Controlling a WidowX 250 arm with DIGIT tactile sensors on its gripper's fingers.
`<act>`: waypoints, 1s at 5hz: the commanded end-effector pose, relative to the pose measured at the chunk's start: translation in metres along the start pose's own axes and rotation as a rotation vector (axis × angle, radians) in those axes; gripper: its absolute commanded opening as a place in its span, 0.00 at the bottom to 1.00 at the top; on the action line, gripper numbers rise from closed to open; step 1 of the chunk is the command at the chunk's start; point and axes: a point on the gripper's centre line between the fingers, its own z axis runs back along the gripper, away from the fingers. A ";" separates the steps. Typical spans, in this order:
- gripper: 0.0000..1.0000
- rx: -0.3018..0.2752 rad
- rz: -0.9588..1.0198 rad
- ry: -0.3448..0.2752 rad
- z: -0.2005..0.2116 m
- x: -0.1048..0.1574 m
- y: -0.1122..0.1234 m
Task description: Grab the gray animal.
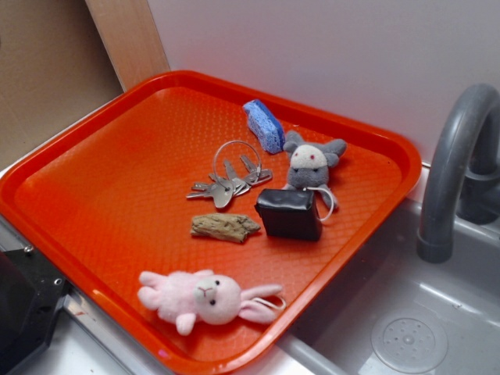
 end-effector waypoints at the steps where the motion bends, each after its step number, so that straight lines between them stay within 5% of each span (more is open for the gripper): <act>1: 1.00 0.000 0.000 0.000 0.000 0.000 0.000; 3: 1.00 -0.073 0.219 -0.063 -0.007 0.055 -0.052; 5: 1.00 -0.020 0.414 -0.167 -0.042 0.122 -0.081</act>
